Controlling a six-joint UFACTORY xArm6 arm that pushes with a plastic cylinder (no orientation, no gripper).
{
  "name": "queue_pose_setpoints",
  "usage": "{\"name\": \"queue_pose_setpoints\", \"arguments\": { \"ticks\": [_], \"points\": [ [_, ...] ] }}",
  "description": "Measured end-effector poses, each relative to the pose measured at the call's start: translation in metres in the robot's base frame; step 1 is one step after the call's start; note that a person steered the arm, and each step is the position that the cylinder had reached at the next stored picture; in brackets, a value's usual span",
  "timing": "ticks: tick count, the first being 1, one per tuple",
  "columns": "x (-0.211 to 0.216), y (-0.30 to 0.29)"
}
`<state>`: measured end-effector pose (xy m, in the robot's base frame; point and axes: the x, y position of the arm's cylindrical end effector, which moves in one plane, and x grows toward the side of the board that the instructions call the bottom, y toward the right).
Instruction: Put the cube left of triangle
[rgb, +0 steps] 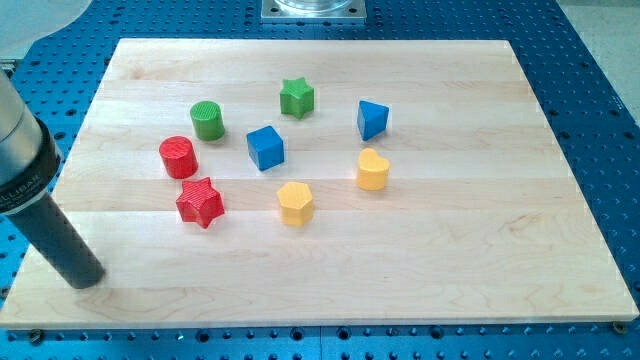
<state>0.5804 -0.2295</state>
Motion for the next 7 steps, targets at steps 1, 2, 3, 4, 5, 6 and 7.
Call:
{"name": "queue_pose_setpoints", "arguments": {
  "ticks": [1, 2, 3, 4, 5, 6, 7],
  "points": [
    [-0.010, 0.000],
    [-0.059, 0.000],
    [-0.080, 0.000],
    [-0.080, 0.000],
    [-0.083, 0.010],
    [-0.104, 0.063],
    [-0.129, 0.112]
  ]
}}
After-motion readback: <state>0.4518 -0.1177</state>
